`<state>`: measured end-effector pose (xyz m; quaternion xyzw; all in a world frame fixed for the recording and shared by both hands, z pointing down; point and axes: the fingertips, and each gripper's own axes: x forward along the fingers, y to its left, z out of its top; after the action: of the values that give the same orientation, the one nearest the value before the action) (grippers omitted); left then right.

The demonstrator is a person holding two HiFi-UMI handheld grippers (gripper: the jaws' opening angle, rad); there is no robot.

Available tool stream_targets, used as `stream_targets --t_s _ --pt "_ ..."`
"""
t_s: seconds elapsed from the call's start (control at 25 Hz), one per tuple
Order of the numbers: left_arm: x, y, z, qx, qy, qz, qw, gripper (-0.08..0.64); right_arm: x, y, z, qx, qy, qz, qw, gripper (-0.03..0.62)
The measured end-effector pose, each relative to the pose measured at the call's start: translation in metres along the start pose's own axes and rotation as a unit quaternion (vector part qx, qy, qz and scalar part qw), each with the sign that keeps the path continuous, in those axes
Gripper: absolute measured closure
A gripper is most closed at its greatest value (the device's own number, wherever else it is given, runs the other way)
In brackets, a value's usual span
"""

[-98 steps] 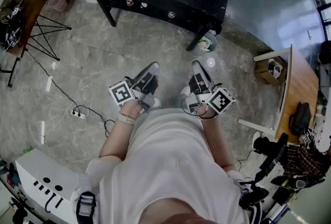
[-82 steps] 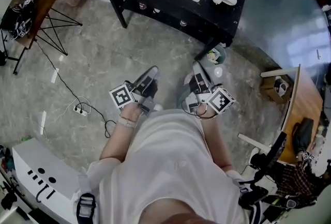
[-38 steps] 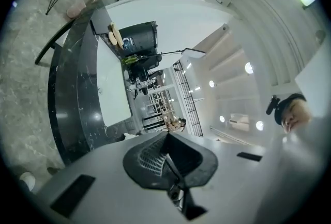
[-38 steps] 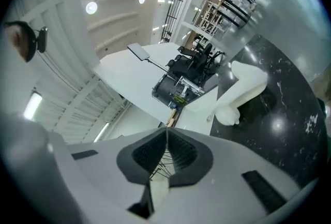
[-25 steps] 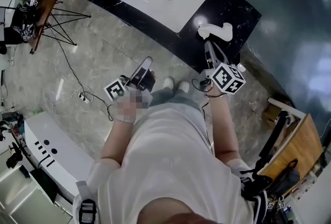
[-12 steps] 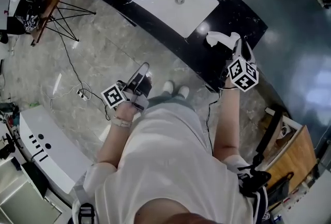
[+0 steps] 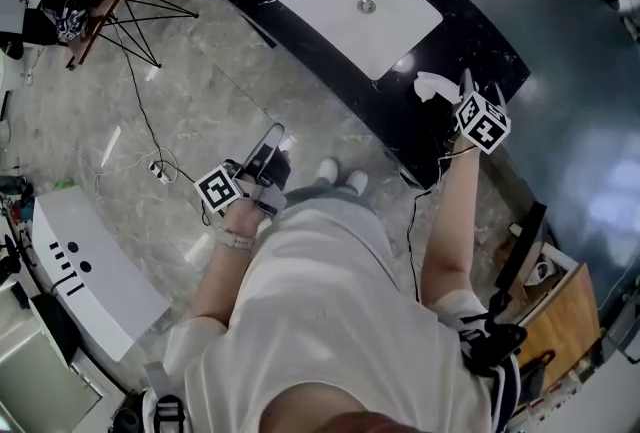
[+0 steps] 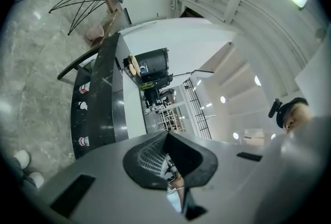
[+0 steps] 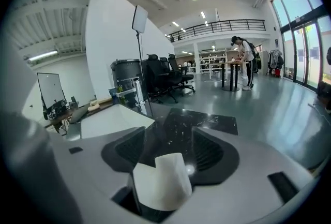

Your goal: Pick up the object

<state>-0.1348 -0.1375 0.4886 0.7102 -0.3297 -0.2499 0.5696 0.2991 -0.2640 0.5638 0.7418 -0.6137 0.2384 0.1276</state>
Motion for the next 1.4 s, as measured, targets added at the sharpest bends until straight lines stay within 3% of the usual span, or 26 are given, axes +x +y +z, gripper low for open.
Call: stream_targets --t_s 0.2,0.56,0.88,1.04,1.4 --pt "-0.005 0.004 0.001 -0.005 -0.009 0.007 0.9999 0.554 0.026 -0.013 -0.018 -0.003 0.047 -0.011 0.999 0.319" --pt "-0.008 0.009 -0.005 -0.005 -0.011 0.014 0.9998 0.554 0.052 -0.016 -0.048 0.059 0.105 0.017 0.993 0.319" --pt "-0.020 0.017 -0.002 -0.010 -0.026 0.026 0.9993 0.554 0.060 -0.020 -0.045 0.082 0.105 0.014 0.991 0.331" --pt "-0.024 0.019 0.001 -0.012 -0.030 0.029 0.9991 0.554 0.055 -0.020 -0.044 0.069 0.092 0.009 0.993 0.353" --pt "-0.029 0.021 0.005 -0.016 -0.029 0.028 0.9991 0.554 0.048 -0.025 -0.044 0.094 0.061 -0.001 0.994 0.360"
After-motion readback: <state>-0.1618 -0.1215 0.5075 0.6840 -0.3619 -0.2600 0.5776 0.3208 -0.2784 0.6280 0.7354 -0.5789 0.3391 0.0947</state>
